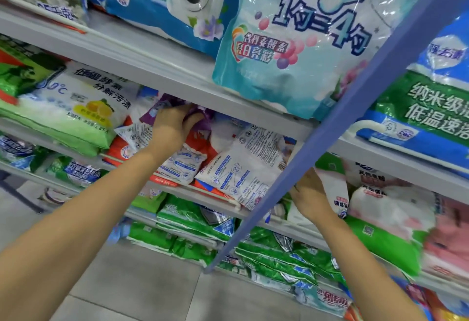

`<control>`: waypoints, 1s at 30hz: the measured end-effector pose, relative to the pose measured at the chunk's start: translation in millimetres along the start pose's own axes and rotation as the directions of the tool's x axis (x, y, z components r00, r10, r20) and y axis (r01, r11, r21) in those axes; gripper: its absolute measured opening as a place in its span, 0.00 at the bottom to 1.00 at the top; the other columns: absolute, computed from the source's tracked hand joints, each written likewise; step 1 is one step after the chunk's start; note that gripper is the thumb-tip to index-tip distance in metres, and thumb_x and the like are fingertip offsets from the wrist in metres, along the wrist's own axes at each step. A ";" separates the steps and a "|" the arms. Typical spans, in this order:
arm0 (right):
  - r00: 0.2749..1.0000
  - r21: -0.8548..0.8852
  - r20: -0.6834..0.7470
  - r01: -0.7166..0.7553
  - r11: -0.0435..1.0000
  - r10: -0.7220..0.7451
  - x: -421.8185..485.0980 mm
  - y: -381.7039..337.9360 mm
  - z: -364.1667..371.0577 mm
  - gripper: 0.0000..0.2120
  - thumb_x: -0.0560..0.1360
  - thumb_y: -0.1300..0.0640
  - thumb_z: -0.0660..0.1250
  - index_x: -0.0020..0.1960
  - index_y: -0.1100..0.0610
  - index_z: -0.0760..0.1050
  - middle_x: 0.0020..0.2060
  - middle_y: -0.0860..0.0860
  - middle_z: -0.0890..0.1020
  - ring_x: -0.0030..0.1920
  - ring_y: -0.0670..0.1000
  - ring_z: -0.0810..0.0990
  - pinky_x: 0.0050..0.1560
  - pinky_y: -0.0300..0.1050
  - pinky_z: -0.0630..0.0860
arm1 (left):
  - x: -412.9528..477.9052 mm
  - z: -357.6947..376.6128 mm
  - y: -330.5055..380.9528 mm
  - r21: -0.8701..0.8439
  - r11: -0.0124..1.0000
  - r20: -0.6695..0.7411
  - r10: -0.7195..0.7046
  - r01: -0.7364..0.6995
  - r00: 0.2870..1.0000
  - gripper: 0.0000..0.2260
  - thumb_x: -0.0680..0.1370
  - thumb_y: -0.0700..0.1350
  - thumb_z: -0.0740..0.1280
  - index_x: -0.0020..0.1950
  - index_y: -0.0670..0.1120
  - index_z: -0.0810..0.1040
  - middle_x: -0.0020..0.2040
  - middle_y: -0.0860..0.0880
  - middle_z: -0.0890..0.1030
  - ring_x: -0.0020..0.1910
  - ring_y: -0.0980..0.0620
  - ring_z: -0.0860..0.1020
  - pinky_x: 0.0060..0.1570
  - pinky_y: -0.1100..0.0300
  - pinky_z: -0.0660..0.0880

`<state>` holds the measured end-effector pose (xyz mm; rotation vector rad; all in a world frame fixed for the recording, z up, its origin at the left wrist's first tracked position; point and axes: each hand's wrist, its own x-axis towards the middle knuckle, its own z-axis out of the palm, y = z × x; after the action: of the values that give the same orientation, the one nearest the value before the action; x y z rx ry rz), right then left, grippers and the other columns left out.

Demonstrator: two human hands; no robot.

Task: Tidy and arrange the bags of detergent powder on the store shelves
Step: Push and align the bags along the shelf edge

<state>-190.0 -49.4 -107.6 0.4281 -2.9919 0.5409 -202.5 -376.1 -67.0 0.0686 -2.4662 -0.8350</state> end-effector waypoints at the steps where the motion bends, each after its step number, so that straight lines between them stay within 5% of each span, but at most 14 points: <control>1: 1.000 0.095 0.018 -0.026 0.995 0.024 -11.5 -5.1 -6.2 0.16 0.79 0.55 0.60 0.66 0.55 0.69 0.65 0.55 0.72 0.65 0.55 0.69 0.65 0.51 0.66 | -7.7 -10.9 5.0 -0.077 0.997 -0.021 -0.006 0.004 1.000 0.13 0.79 0.45 0.64 0.52 0.35 0.80 0.43 0.35 0.82 0.40 0.38 0.79 0.40 0.56 0.69; 5: 0.987 0.365 -0.103 -0.081 0.927 0.126 -64.4 -21.9 -24.0 0.24 0.79 0.54 0.61 0.73 0.54 0.61 0.70 0.48 0.66 0.70 0.51 0.64 0.69 0.46 0.61 | -48.6 -50.7 28.6 -0.315 0.939 0.006 -0.143 0.137 0.990 0.14 0.80 0.40 0.61 0.35 0.41 0.72 0.28 0.46 0.73 0.25 0.54 0.71 0.24 0.68 0.64; 8: 0.976 0.536 -0.149 -0.053 0.842 0.156 -100.9 -47.5 -33.4 0.22 0.76 0.43 0.58 0.68 0.49 0.68 0.62 0.40 0.74 0.61 0.43 0.73 0.60 0.40 0.69 | -84.4 -70.3 34.9 -0.504 0.824 0.068 -0.258 0.256 0.964 0.16 0.81 0.42 0.60 0.33 0.41 0.71 0.26 0.49 0.74 0.23 0.58 0.72 0.24 0.58 0.71; 11: 0.984 0.654 -0.129 -0.007 0.756 0.121 -118.9 -78.7 -37.5 0.08 0.78 0.48 0.61 0.57 0.43 0.72 0.52 0.33 0.78 0.55 0.37 0.76 0.50 0.27 0.71 | -108.7 -85.4 40.1 -0.598 0.738 0.034 -0.366 0.312 0.930 0.18 0.81 0.42 0.59 0.30 0.43 0.68 0.20 0.57 0.72 0.20 0.61 0.67 0.23 0.67 0.65; 14: 0.996 0.705 -0.082 0.044 0.707 0.020 -122.0 -108.5 -37.2 0.10 0.76 0.48 0.60 0.56 0.44 0.73 0.52 0.35 0.78 0.55 0.38 0.76 0.52 0.32 0.74 | -118.2 -103.3 53.8 -0.806 0.459 0.133 -0.475 0.374 0.870 0.16 0.81 0.46 0.57 0.36 0.42 0.72 0.23 0.57 0.77 0.22 0.63 0.73 0.23 0.71 0.68; 16: 0.997 0.721 -0.040 0.079 0.688 -0.073 -118.7 -125.1 -38.4 0.12 0.76 0.47 0.60 0.58 0.42 0.71 0.53 0.33 0.77 0.56 0.37 0.75 0.56 0.35 0.73 | -122.9 -112.0 57.8 -0.879 0.220 0.296 -0.444 0.423 0.846 0.18 0.73 0.56 0.63 0.42 0.41 0.78 0.32 0.52 0.84 0.30 0.57 0.81 0.28 0.67 0.75; 20: 0.980 0.780 0.100 0.029 0.625 -0.171 -111.9 -146.0 -42.2 0.24 0.70 0.37 0.65 0.64 0.36 0.64 0.59 0.31 0.73 0.62 0.35 0.71 0.58 0.34 0.71 | -137.1 -119.6 69.4 -0.881 -0.004 0.448 -0.331 0.473 0.831 0.22 0.60 0.62 0.70 0.44 0.48 0.86 0.46 0.45 0.85 0.43 0.48 0.84 0.33 0.56 0.80; 23: 0.952 0.896 0.300 -0.262 0.358 -0.055 -118.5 -153.1 -40.9 0.43 0.55 0.30 0.73 0.66 0.38 0.64 0.61 0.42 0.76 0.60 0.43 0.77 0.55 0.40 0.77 | -141.8 -121.9 79.7 -0.853 -0.159 0.522 -0.227 0.497 0.822 0.35 0.48 0.63 0.80 0.50 0.46 0.85 0.53 0.43 0.84 0.49 0.45 0.83 0.36 0.53 0.80; 25: 0.900 0.903 0.425 -0.415 0.112 -0.093 -125.9 -155.9 -38.1 0.49 0.51 0.32 0.77 0.67 0.48 0.69 0.60 0.52 0.79 0.56 0.50 0.80 0.54 0.50 0.79 | -143.2 -123.6 87.4 -0.840 -0.236 0.530 -0.162 0.489 0.832 0.36 0.46 0.61 0.81 0.49 0.46 0.86 0.53 0.43 0.83 0.49 0.45 0.83 0.36 0.52 0.80; 28: 0.927 0.919 0.368 -0.374 -0.125 -0.075 -134.0 -157.9 -41.8 0.44 0.50 0.37 0.80 0.57 0.60 0.75 0.48 0.58 0.82 0.45 0.53 0.82 0.42 0.45 0.79 | -145.4 -122.8 103.4 -0.829 -0.285 0.535 -0.151 0.481 0.831 0.25 0.57 0.59 0.74 0.47 0.46 0.86 0.51 0.43 0.84 0.48 0.45 0.83 0.37 0.52 0.80; 30: 0.962 0.955 0.271 -0.264 -0.138 0.038 -136.2 -157.5 -50.9 0.42 0.49 0.35 0.79 0.55 0.59 0.77 0.46 0.54 0.83 0.44 0.51 0.82 0.40 0.42 0.79 | -148.1 -122.6 115.3 -0.808 -0.328 0.541 -0.080 0.490 0.837 0.27 0.70 0.59 0.66 0.61 0.41 0.80 0.62 0.39 0.77 0.61 0.43 0.77 0.56 0.48 0.76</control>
<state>-13.7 -137.9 -23.7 0.0636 -1.8536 2.9594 -0.6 -319.4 12.1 -0.0052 -0.9746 -3.0487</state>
